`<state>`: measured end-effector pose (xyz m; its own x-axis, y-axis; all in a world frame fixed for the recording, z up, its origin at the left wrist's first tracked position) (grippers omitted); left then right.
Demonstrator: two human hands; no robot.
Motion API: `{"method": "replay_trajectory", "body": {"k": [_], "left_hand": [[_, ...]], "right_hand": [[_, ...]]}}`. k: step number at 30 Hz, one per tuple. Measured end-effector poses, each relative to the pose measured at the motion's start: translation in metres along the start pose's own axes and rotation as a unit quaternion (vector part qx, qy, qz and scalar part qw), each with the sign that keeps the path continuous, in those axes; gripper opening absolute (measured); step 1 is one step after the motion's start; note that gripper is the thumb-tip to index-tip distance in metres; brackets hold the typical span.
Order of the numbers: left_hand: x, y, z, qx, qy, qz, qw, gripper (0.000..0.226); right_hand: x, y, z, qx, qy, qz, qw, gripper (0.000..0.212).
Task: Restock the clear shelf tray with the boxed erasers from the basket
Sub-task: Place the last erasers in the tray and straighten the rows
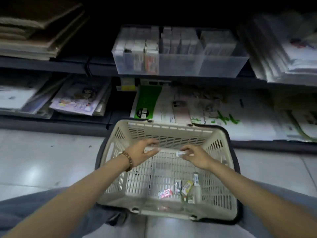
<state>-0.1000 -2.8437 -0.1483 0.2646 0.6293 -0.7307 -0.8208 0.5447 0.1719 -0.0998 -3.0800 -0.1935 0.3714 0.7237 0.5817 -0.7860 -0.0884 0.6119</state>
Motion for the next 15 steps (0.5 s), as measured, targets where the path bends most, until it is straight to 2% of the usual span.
{"method": "replay_trajectory", "body": {"k": [4, 7, 10, 12, 15], "left_hand": [[0.041, -0.010, -0.076, 0.120, 0.071, 0.101, 0.985, 0.040], [0.067, -0.017, -0.127, 0.208, 0.079, 0.145, 0.964, 0.035], [0.085, -0.019, -0.169, 0.260, 0.065, 0.180, 0.947, 0.034], [0.093, -0.022, -0.186, 0.282, 0.030, 0.181, 0.942, 0.034], [0.102, -0.027, -0.198, 0.275, -0.015, 0.158, 0.948, 0.032]], "right_hand": [[-0.078, -0.018, -0.044, 0.096, 0.011, -0.152, 0.984, 0.057], [-0.112, -0.027, -0.066, 0.121, 0.042, -0.192, 0.973, 0.068], [-0.129, -0.034, -0.080, 0.116, 0.085, -0.197, 0.970, 0.069], [-0.134, -0.035, -0.085, 0.098, 0.166, -0.165, 0.967, 0.071], [-0.136, -0.034, -0.088, 0.078, 0.220, -0.114, 0.966, 0.067]]}}
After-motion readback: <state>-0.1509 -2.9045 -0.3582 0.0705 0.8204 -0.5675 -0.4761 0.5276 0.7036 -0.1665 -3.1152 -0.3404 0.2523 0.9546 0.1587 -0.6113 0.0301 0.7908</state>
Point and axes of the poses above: each hand's wrist, its own y-axis away from the middle knuckle, its own z-axis out of the back of the hand, x = y × z, the point moved 2 cm from there along -y, towards the middle knuckle, and after that the axes turned 12 degrees about -z, right-handed, at the moved point
